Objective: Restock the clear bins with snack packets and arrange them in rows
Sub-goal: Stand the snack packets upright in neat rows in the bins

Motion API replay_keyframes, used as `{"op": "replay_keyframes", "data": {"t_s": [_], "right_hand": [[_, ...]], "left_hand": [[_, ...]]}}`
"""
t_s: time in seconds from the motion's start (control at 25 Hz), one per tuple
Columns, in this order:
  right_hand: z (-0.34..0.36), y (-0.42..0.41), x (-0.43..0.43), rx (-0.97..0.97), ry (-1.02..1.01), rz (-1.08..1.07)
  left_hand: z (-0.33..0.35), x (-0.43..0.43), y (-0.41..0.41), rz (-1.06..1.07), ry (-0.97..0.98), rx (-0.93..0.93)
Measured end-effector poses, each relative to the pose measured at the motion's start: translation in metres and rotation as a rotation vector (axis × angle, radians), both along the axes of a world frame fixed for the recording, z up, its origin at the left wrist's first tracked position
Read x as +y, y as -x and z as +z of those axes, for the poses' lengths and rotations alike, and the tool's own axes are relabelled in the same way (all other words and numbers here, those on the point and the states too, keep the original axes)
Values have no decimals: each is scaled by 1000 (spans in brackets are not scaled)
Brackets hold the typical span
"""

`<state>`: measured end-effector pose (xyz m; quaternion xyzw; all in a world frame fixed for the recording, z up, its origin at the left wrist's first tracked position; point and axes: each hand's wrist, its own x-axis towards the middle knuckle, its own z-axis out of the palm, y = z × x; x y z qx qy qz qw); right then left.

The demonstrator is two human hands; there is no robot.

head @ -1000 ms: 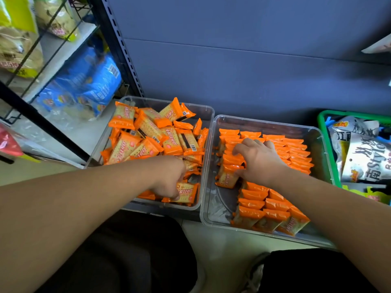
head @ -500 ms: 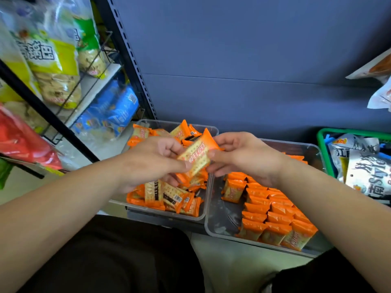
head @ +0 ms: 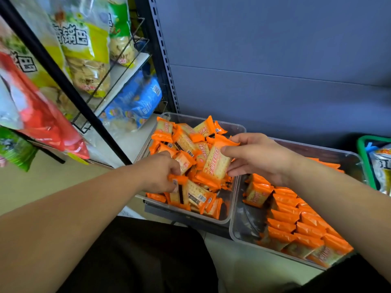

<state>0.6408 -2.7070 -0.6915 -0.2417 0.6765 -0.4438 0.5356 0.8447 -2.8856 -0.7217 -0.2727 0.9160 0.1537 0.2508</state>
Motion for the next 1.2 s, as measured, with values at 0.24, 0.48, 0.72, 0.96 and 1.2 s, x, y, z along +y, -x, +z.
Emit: {"op": "replay_keyframes", "data": {"t_s": [0.24, 0.48, 0.72, 0.96, 1.2], "right_hand": [[-4, 17, -1, 120, -29, -52], [-3, 30, 9, 116, -41, -137], [0, 42, 22, -58, 93, -198], [-4, 58, 30, -48, 120, -224], [-3, 52, 37, 45, 141, -74]], "left_hand": [[37, 9, 2, 425, -452, 458], [66, 35, 23, 621, -797, 733], [52, 51, 59, 587, -707, 825], [51, 56, 78, 569, -694, 783], [38, 72, 87, 424, -566, 752]]}}
